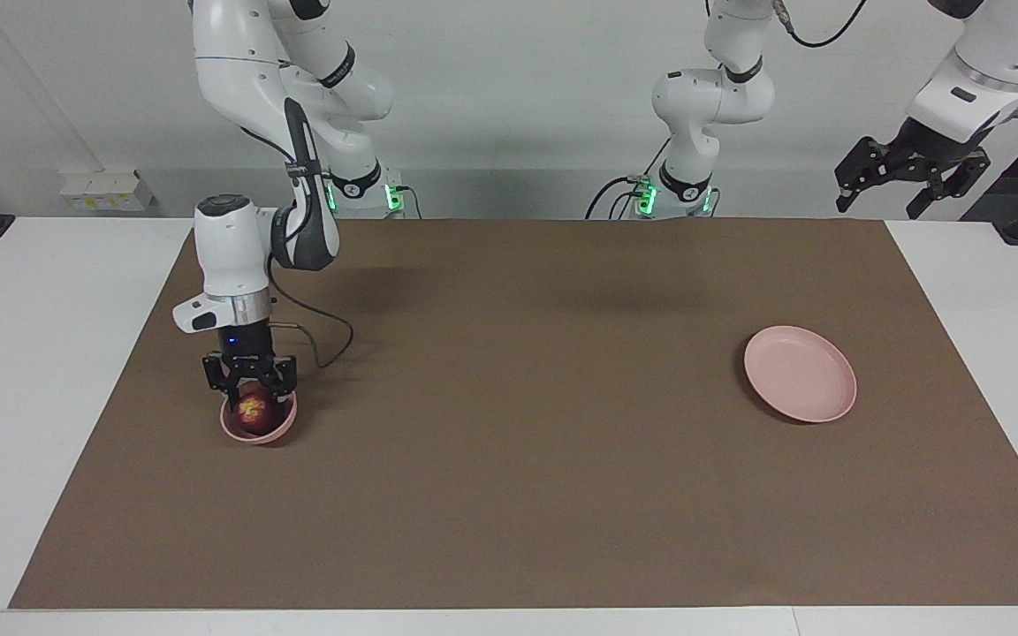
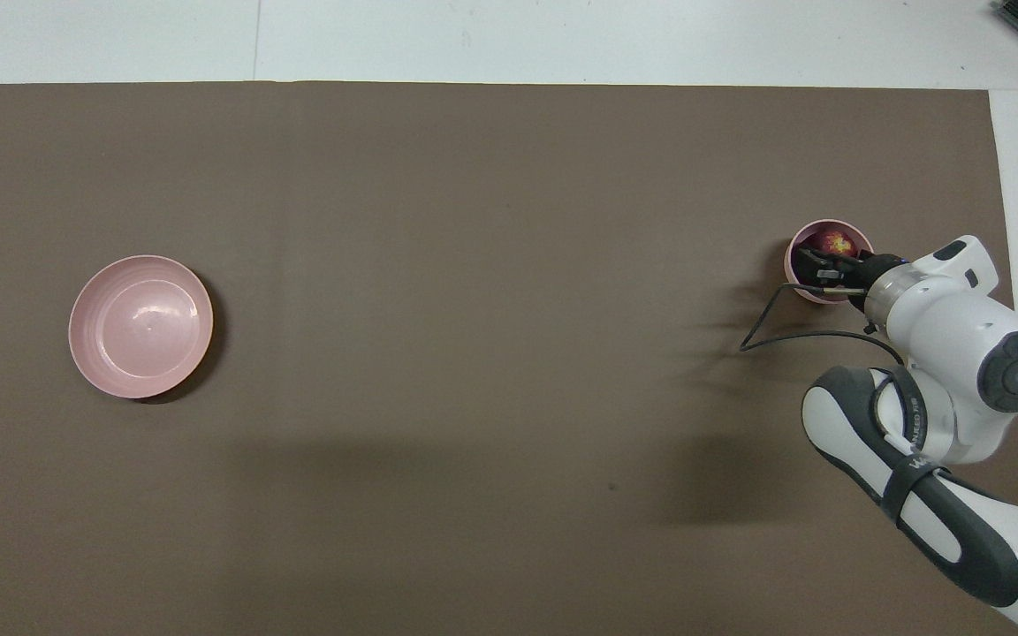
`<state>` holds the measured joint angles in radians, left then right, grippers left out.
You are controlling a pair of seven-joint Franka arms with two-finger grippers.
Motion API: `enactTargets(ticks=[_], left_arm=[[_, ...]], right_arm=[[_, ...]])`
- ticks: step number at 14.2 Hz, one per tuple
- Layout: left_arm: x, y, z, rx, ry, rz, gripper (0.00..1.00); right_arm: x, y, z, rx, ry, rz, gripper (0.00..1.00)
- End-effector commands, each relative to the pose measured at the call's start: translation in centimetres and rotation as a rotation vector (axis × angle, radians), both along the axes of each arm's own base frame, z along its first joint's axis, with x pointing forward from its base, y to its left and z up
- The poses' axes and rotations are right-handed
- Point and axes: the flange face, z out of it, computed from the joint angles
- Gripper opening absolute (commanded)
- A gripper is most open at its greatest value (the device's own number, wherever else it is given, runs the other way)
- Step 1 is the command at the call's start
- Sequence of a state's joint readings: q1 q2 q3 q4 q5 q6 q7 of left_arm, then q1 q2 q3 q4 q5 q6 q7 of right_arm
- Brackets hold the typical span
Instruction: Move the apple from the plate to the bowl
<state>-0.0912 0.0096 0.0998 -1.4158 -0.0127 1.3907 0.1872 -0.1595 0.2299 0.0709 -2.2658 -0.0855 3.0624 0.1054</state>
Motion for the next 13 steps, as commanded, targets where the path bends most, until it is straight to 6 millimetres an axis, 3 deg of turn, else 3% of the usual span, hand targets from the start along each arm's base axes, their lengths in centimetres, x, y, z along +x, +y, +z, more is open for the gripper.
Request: enactTargets(ticks=[1, 7, 9, 13], left_arm=[[-0.4, 0.1, 0.4, 0.009, 0.008, 0.01, 1.0], [-0.4, 0.1, 0.4, 0.011, 0.008, 0.011, 1.0], [-0.4, 0.1, 0.4, 0.009, 0.007, 0.011, 1.0], [-0.4, 0.1, 0.4, 0.009, 0.007, 0.011, 1.0]], right_arm=[[0.0, 0.2, 2.8, -0.009, 0.048, -0.007, 1.0], [1.5, 1.1, 10.3, -0.01, 0.274, -0.024, 1.0], [2.1, 2.4, 13.1, -0.012, 0.354, -0.011, 1.0], [0.7, 2.5, 19.4, 0.017, 0.483, -0.036, 1.0]])
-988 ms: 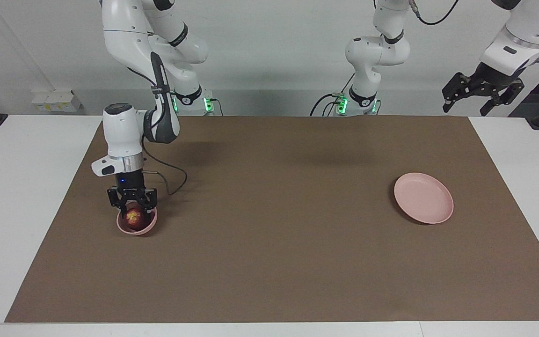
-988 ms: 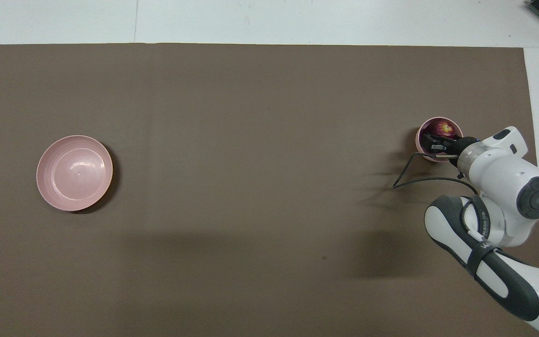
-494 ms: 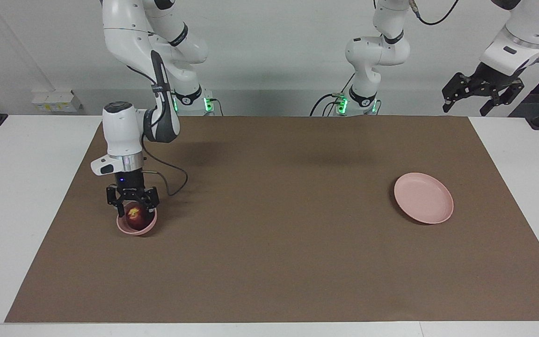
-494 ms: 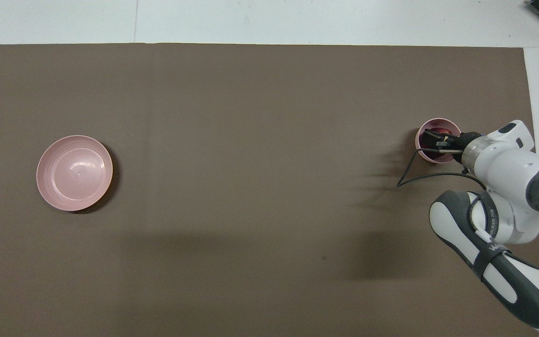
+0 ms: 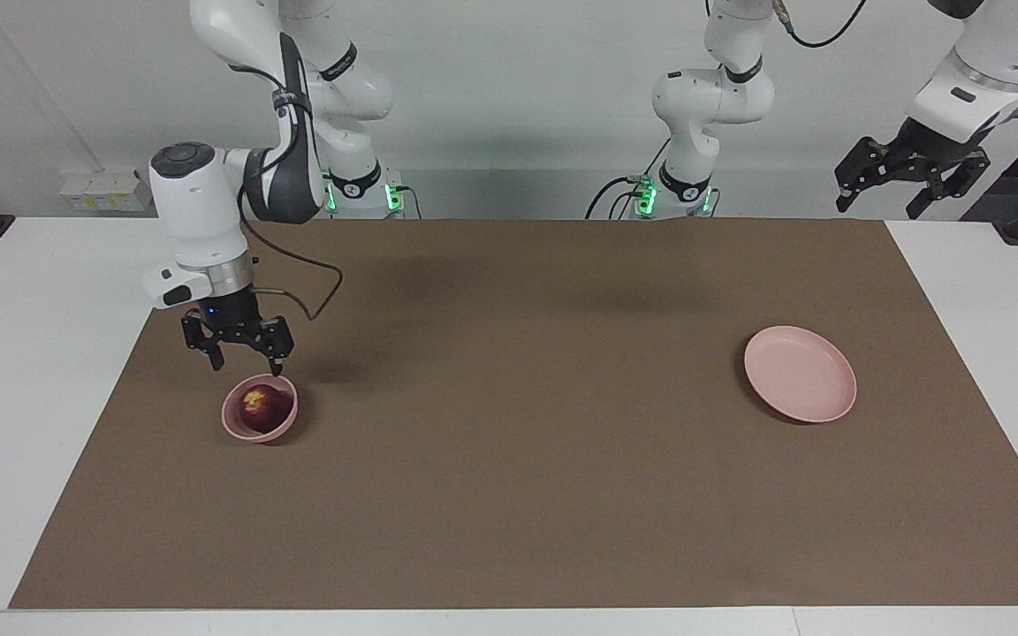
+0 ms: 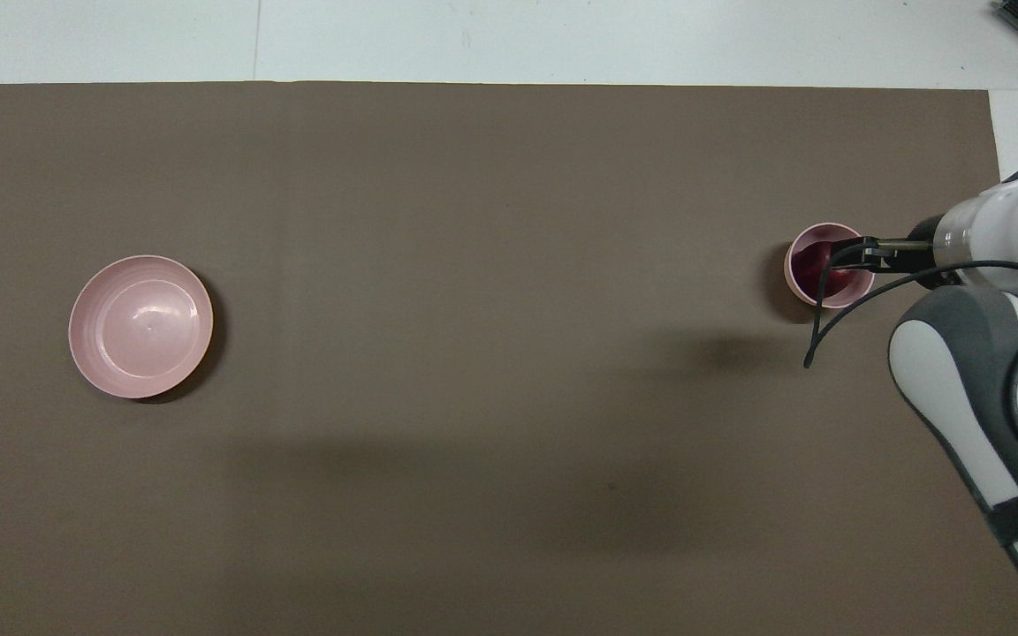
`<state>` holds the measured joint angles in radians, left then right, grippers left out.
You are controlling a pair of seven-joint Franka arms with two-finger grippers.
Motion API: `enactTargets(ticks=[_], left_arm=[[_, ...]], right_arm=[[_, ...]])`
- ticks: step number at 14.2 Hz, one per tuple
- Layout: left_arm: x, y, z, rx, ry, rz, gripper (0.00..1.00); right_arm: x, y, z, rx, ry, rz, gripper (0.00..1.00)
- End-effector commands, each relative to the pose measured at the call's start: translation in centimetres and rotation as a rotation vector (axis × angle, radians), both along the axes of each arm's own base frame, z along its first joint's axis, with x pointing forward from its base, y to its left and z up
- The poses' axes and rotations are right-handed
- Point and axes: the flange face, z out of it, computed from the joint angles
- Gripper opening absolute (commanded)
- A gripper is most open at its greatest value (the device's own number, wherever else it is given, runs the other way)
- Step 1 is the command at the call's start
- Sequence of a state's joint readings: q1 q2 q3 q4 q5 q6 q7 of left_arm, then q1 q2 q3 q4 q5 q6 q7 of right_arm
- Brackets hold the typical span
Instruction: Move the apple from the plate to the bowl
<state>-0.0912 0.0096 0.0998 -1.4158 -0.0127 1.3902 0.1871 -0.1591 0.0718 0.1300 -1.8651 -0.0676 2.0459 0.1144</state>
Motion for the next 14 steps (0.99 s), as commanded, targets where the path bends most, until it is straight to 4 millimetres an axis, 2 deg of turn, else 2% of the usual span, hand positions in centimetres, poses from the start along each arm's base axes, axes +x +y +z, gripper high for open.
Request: enactTargets(ticks=[1, 3, 4, 5, 7, 10, 13, 14], left_arm=[[-0.4, 0.1, 0.4, 0.011, 0.006, 0.011, 1.0], [-0.4, 0.1, 0.4, 0.009, 0.006, 0.011, 1.0], [-0.4, 0.1, 0.4, 0.009, 0.006, 0.011, 1.0], [-0.4, 0.1, 0.4, 0.009, 0.008, 0.011, 1.0], [-0.4, 0.1, 0.4, 0.009, 0.006, 0.011, 1.0], [-0.4, 0.1, 0.4, 0.009, 0.006, 0.011, 1.0], [-0.4, 0.1, 0.4, 0.011, 0.008, 0.011, 1.0], [-0.4, 0.1, 0.4, 0.011, 0.006, 0.011, 1.0]], right_arm=[[-1.5, 0.4, 4.6, 0.016, 0.048, -0.031, 1.0], [-3.6, 1.7, 7.3, 0.007, 0.067, -0.028, 1.0], [-4.6, 3.5, 8.2, -0.002, 0.085, -0.004, 1.0], [-5.3, 5.4, 8.8, -0.008, 0.095, 0.008, 1.0], [-6.3, 8.0, 9.2, -0.011, 0.122, -0.008, 1.0], [-5.7, 7.0, 11.0, 0.036, 0.143, -0.001, 1.0], [-5.8, 4.1, 12.1, 0.045, 0.152, 0.031, 1.0], [-5.9, 3.8, 12.1, 0.04, 0.162, 0.046, 1.0]])
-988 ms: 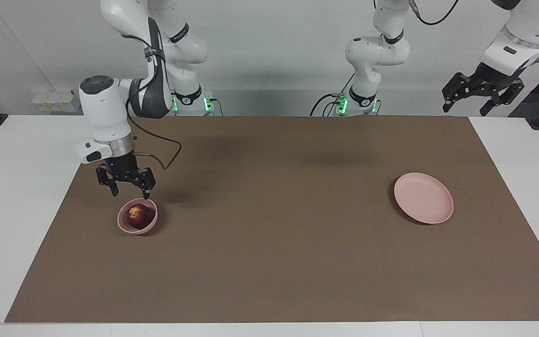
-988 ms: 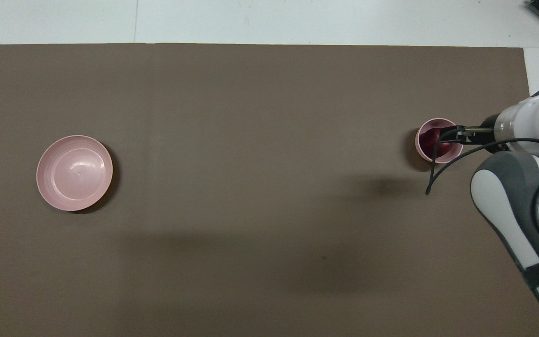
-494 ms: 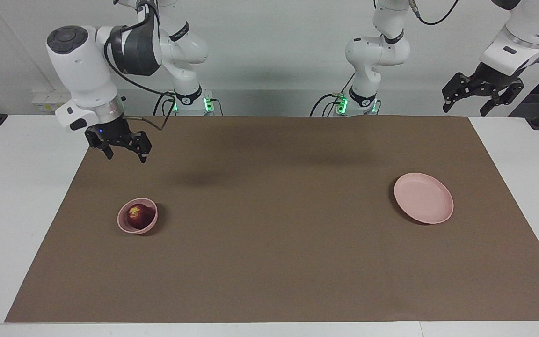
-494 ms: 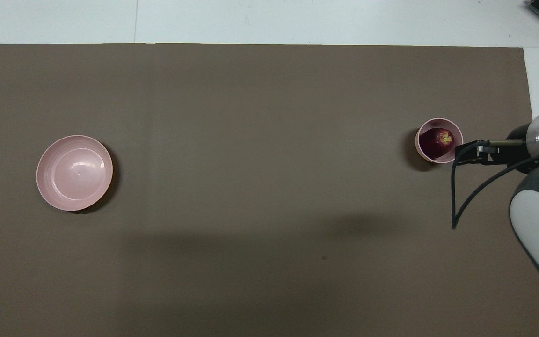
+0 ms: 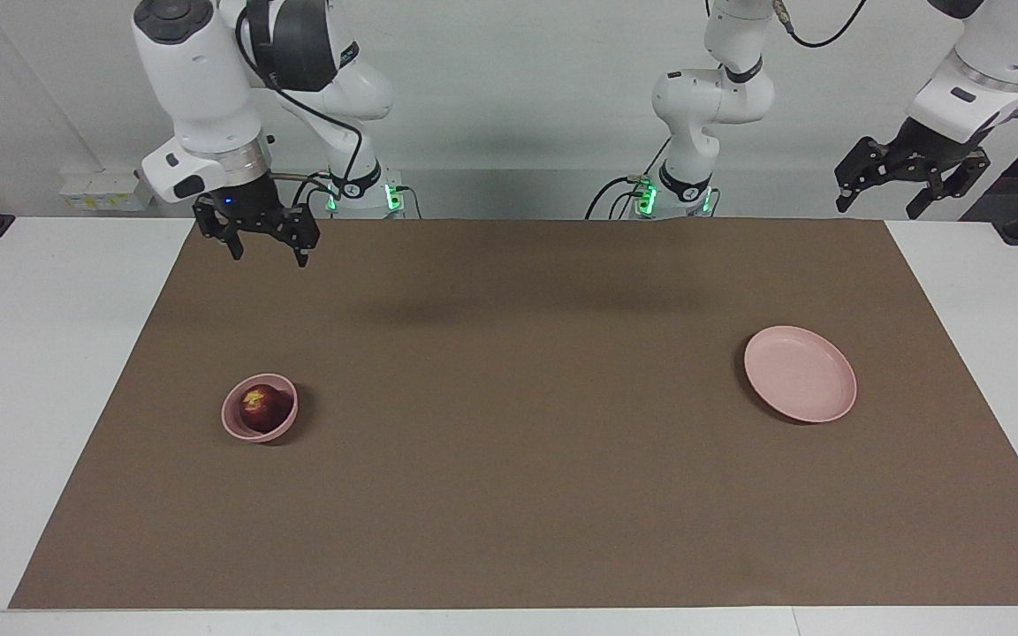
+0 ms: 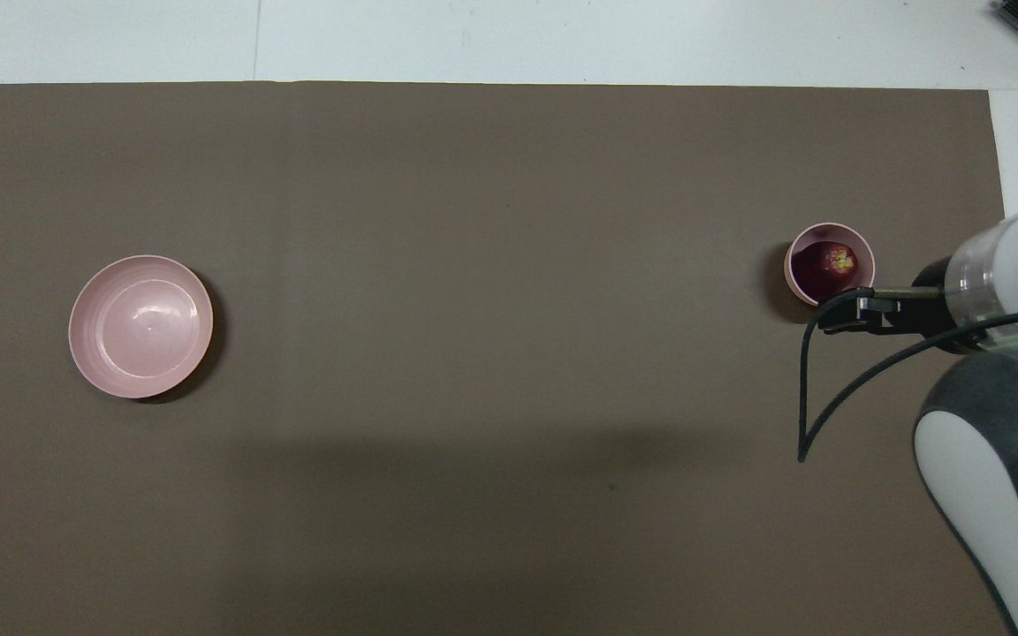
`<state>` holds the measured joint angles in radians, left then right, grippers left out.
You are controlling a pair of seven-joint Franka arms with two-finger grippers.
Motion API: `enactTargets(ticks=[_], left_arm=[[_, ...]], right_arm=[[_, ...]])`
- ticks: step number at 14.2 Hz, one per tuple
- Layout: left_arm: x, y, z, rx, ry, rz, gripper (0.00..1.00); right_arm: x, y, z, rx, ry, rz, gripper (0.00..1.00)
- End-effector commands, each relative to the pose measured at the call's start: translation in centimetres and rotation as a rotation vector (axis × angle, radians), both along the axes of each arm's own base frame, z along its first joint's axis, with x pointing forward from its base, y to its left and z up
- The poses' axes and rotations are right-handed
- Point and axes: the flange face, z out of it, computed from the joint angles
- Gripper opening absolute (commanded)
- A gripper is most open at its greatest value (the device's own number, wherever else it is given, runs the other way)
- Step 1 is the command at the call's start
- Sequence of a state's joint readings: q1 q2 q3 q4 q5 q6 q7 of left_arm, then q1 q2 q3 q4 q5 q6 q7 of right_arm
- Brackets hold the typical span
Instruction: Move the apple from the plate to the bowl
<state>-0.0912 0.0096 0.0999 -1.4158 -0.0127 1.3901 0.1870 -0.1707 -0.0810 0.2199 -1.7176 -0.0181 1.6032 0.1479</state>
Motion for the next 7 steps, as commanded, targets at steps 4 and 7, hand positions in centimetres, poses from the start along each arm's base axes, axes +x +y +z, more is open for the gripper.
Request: enactTargets(ticks=[4, 7], left_arm=[[-0.4, 0.1, 0.4, 0.011, 0.006, 0.011, 1.0], [-0.4, 0.1, 0.4, 0.011, 0.006, 0.011, 1.0]], right_arm=[[-0.5, -3.5, 2.7, 0.036, 0.041, 0.013, 1.0], [-1.0, -3.5, 4.1, 0.029, 0.044, 0.017, 1.0]])
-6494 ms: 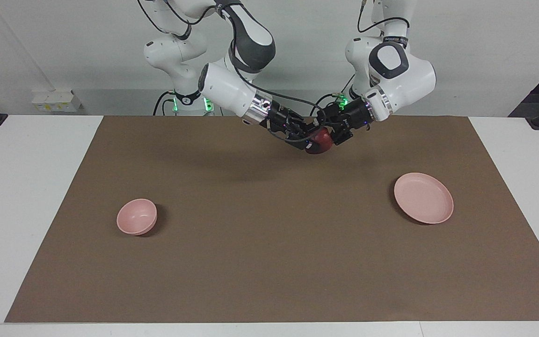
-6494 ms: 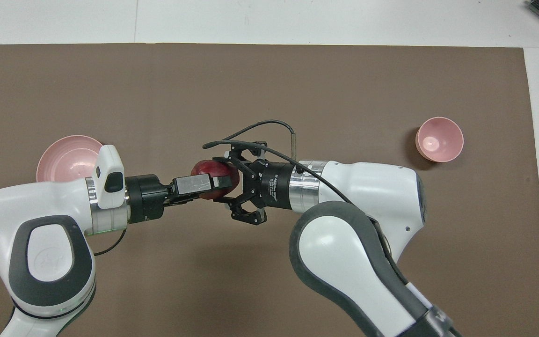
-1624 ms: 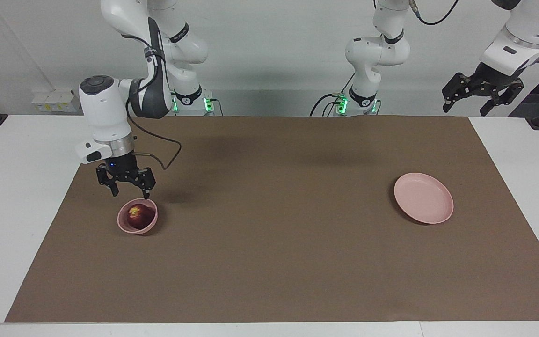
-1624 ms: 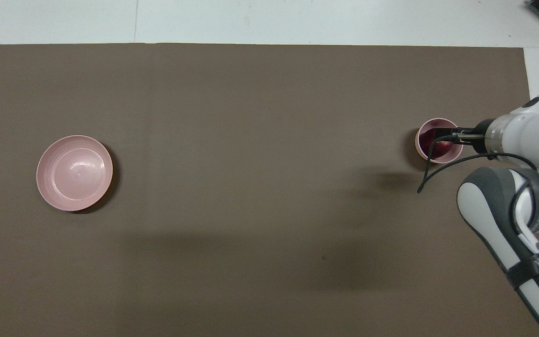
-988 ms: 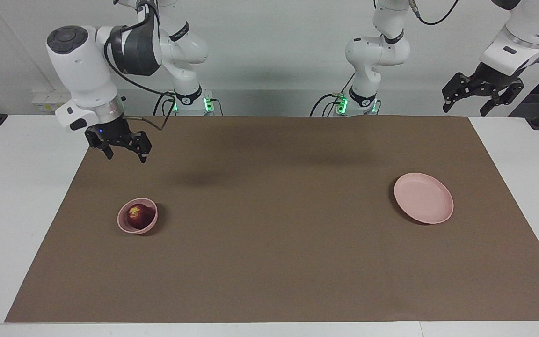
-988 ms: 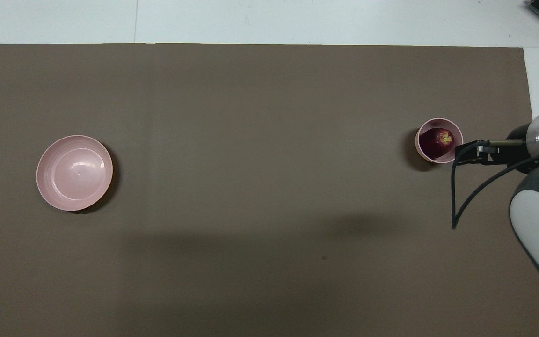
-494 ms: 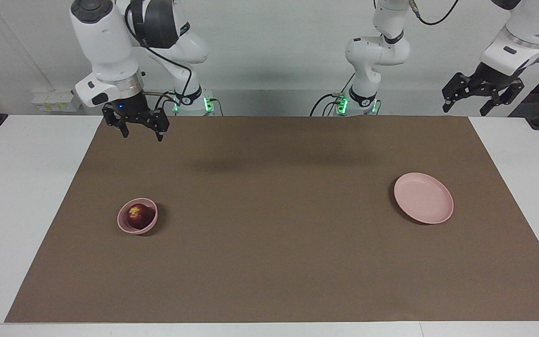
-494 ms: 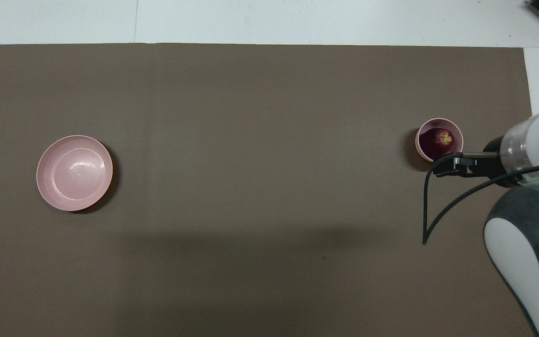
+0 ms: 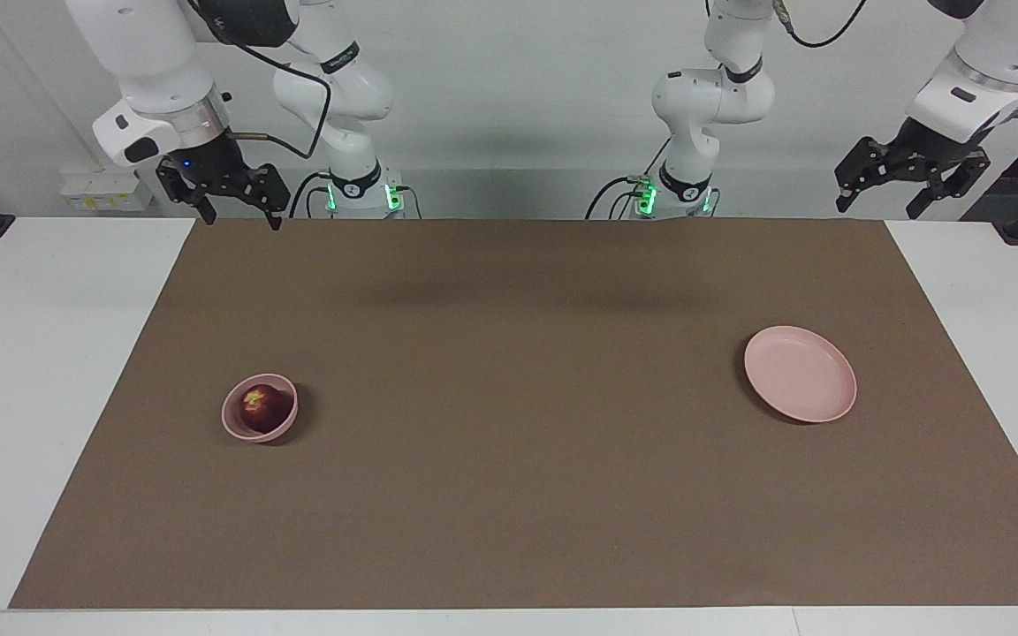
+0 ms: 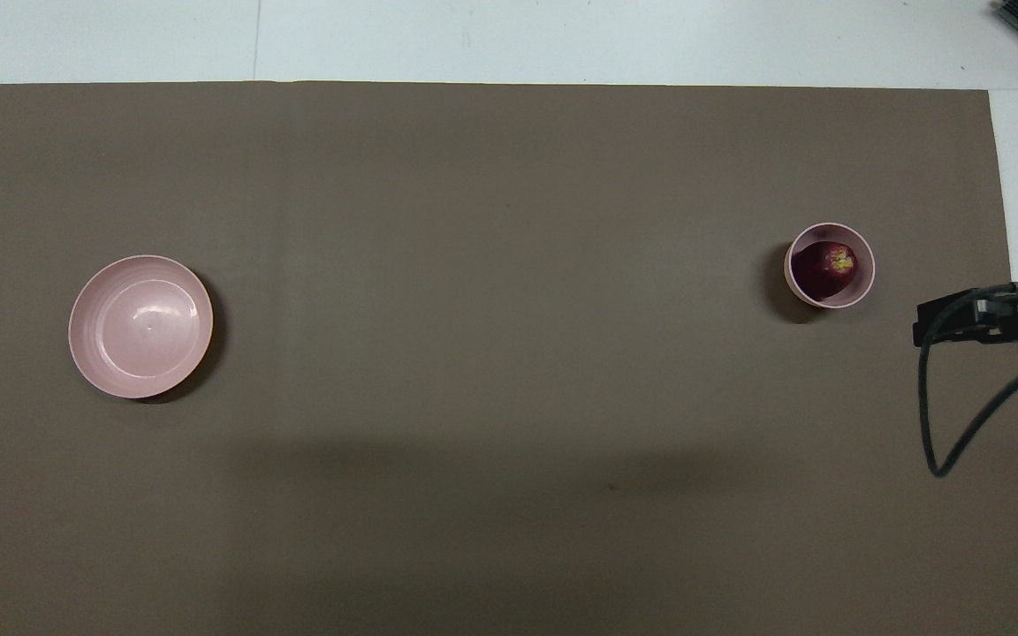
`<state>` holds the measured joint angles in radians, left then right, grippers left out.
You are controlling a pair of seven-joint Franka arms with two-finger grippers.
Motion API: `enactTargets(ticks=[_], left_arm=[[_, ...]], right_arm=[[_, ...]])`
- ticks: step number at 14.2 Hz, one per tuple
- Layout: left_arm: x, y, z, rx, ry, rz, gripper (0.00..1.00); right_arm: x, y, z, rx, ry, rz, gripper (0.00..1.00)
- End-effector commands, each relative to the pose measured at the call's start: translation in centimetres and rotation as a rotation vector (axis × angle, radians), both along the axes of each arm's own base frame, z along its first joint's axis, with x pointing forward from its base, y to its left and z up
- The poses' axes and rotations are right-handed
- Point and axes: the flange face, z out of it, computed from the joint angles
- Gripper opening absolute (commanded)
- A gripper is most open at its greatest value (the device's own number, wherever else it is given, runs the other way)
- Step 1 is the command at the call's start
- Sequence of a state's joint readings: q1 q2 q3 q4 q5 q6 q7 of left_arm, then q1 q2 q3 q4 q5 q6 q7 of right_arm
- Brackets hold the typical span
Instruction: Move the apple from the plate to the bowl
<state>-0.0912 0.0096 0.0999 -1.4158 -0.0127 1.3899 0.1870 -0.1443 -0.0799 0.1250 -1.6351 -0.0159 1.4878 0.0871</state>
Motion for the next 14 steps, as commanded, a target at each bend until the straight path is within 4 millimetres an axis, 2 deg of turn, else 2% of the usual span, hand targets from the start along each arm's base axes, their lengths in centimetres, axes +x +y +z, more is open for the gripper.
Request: enactTargets(ticks=[1, 3, 5, 8, 14], left_arm=[[-0.4, 0.1, 0.4, 0.009, 0.006, 0.011, 1.0], [-0.4, 0.1, 0.4, 0.011, 0.006, 0.011, 1.0], [-0.4, 0.1, 0.4, 0.011, 0.006, 0.011, 1.0], [-0.4, 0.1, 0.4, 0.011, 0.006, 0.01, 1.0], [-0.4, 0.1, 0.4, 0.011, 0.008, 0.011, 1.0]], right_arm=[[-0.2, -0.1, 1.8, 0.017, 0.001, 0.022, 1.0], [-0.6, -0.6, 2.6, 0.027, 0.021, 0.025, 1.0], [-0.2, -0.4, 3.5, 0.036, 0.027, 0.035, 1.0], [0.1, 0.2, 3.6, 0.038, 0.013, 0.045, 1.0], [0.1, 0.0, 3.5, 0.03, 0.015, 0.045, 1.0]])
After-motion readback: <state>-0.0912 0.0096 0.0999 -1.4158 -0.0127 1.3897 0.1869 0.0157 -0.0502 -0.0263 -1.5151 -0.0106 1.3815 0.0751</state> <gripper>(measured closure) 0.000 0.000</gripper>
